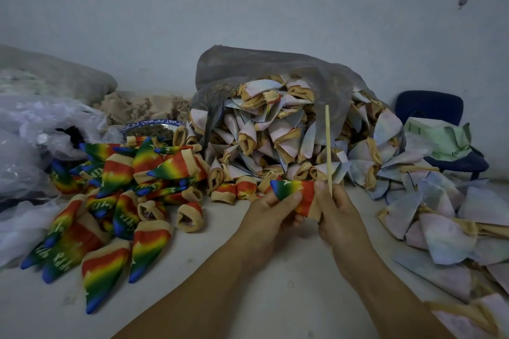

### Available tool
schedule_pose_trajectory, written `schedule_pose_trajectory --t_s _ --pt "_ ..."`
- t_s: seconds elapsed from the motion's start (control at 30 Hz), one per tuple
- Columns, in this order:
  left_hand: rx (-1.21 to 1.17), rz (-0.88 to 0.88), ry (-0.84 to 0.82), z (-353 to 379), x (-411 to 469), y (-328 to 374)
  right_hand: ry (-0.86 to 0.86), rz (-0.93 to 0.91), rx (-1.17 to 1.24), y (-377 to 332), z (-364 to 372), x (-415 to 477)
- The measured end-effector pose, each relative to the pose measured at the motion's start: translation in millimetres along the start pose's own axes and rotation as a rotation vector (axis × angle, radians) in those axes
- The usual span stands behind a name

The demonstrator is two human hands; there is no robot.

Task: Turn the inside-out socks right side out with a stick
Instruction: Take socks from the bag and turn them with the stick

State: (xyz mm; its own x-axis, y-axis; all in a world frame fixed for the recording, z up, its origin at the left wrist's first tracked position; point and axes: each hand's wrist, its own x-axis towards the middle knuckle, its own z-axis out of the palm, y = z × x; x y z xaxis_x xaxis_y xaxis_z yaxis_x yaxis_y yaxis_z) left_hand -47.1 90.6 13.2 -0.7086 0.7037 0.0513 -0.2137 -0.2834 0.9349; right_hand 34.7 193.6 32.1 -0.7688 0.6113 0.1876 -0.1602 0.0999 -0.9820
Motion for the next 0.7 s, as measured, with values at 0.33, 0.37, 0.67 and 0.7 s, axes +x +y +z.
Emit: schedule_pose_trajectory --t_s 0.33,0.37,0.67,0.7 --pt "0.212 -0.013 0.139 4 -2 0 -0.020 -0.096 -0.272 3 1 -2" --pt "0.226 0.009 0.178 4 -1 -1 -0.010 -0.116 -0.277 2 2 -3" --pt "0.402 0.244 0.316 0 -2 2 -0.079 -0.013 -0.097 2 15 -10" --pt "0.418 0.259 0.325 0 -2 3 -0.105 0.013 -0.108 3 14 -11"
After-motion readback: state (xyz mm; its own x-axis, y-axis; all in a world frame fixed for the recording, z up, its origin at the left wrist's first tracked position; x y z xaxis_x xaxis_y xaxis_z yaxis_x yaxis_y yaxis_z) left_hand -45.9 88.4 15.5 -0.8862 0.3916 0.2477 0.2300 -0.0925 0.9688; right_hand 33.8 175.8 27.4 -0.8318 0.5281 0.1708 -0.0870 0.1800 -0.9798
